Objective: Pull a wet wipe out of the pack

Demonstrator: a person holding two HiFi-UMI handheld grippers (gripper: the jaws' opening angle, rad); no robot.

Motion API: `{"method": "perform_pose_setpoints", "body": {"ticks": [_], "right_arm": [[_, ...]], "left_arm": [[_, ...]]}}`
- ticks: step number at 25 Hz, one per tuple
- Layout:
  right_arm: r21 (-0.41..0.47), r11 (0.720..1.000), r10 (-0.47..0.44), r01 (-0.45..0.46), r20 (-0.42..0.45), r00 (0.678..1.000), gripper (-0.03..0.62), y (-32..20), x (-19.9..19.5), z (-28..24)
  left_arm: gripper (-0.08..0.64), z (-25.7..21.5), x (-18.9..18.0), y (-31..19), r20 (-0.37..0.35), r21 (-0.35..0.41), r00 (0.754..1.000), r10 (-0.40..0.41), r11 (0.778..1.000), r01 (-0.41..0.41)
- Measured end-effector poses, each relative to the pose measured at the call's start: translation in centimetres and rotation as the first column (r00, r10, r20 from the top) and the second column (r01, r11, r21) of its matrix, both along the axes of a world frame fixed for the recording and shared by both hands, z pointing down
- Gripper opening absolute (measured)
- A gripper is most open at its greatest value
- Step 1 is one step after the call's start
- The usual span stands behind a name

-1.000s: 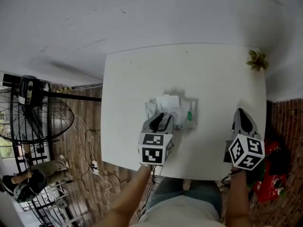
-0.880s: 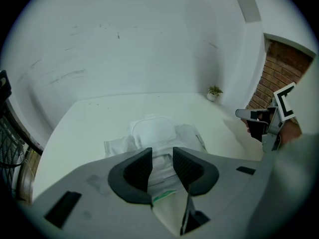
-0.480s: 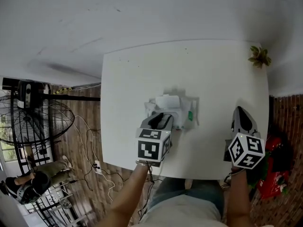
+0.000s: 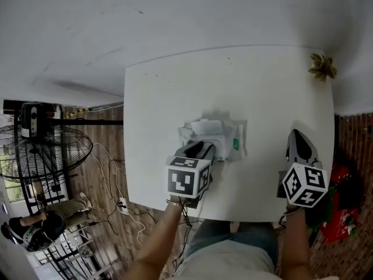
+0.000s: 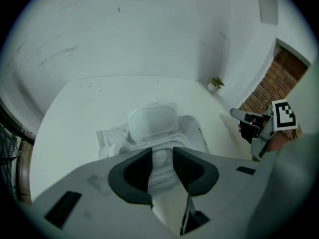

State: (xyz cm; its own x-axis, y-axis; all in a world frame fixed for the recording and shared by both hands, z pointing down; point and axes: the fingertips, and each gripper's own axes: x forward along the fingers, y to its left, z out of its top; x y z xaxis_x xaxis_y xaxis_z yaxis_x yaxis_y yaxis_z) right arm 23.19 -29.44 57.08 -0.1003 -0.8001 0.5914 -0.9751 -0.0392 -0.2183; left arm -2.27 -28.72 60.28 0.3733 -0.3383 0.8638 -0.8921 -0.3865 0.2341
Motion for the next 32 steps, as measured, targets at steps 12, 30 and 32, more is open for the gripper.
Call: {"method": "perform_pose_setpoints", "body": {"ticks": [12,30,32], "right_arm": [[-0.005,1.0,0.014,-0.014,0.0,1.0,0.002,-0.2,0.1,0.2],[-0.001,0.999,0.054,-0.054,0.011,0.998,0.002,0.0,1.3,0.4],[0.0,0.998,0.057,-0.057,0.01,0.998,0.002,0.0,1.4,0.4]], "left_arm": [[0.086,0.1,-0.3,-0.1,0.025,-0.056,0.999,0.02,0.998,-0.018],[0.024,0.5,-0.5,-0.1,0.056,-0.087,0.998,0.042,0.996,-0.037],[0.021,0.4,-0.6,-0.1,0.051,-0.077,0.998,0.036,0.996,-0.032]]}}
